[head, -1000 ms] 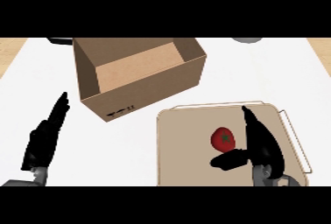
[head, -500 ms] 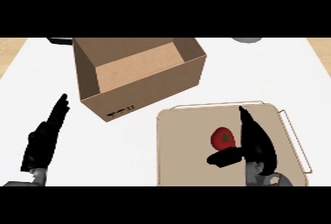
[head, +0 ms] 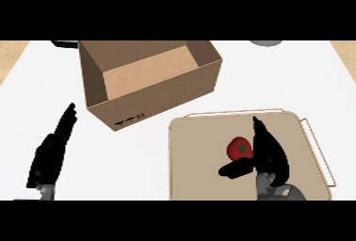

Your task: Pick the tomato from the tray and place it in the cardboard box

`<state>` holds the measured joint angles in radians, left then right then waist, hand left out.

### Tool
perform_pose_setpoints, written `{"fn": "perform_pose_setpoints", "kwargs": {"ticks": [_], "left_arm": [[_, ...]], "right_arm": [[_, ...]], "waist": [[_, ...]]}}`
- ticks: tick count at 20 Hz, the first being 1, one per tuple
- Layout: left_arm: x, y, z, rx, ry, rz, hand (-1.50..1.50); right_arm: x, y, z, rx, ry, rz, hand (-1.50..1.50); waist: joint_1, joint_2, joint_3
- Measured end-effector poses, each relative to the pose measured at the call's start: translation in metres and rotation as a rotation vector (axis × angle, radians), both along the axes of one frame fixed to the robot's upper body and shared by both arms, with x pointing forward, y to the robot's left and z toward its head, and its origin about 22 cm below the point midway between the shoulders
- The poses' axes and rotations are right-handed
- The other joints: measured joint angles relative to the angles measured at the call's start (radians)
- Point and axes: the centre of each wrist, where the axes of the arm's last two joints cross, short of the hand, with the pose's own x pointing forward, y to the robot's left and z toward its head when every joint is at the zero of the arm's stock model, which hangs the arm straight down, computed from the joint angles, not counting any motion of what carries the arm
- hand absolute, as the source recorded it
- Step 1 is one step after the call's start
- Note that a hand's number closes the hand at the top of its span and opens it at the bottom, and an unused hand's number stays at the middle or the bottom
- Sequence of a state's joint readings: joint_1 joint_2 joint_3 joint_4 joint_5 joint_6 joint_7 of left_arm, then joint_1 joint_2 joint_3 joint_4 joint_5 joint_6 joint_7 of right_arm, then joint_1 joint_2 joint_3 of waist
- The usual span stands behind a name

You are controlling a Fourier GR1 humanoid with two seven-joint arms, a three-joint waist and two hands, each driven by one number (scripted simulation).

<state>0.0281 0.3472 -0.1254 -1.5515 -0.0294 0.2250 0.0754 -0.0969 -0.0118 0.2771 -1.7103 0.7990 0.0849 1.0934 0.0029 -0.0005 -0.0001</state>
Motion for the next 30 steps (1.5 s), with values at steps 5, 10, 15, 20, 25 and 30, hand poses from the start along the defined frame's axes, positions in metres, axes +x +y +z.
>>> {"fn": "perform_pose_setpoints", "kwargs": {"ticks": [5, 10, 15, 20, 25, 30], "left_arm": [[-0.001, 0.003, -0.001, -0.005, 0.009, 0.0, 0.0], [0.009, -0.003, -0.004, -0.008, 0.003, -0.003, 0.0], [0.01, 0.002, -0.002, -0.008, 0.006, -0.001, 0.0], [0.006, 0.005, 0.001, -0.004, 0.005, -0.002, 0.0], [0.001, -0.005, -0.001, 0.002, 0.001, -0.01, 0.0], [0.011, -0.018, 0.008, -0.003, -0.03, -0.086, 0.0]], "right_arm": [[-0.003, 0.005, -0.008, -0.005, 0.019, 0.011, -1.5], [0.0, 0.001, -0.016, 0.014, 0.044, 0.006, 1.5], [0.001, 0.002, -0.013, -0.046, 0.005, 0.012, 1.5], [0.005, 0.001, -0.02, -0.178, -0.039, -0.005, 1.5], [0.011, 0.001, -0.008, -0.248, -0.116, 0.036, 1.5], [0.035, 0.018, 0.022, -0.337, -0.283, 0.454, 1.5]], "waist": [[-0.001, 0.0, 0.0], [-0.003, -0.001, -0.001], [-0.003, -0.002, -0.003], [-0.001, -0.002, -0.002], [0.004, 0.001, 0.0], [0.112, 0.032, 0.001]]}}
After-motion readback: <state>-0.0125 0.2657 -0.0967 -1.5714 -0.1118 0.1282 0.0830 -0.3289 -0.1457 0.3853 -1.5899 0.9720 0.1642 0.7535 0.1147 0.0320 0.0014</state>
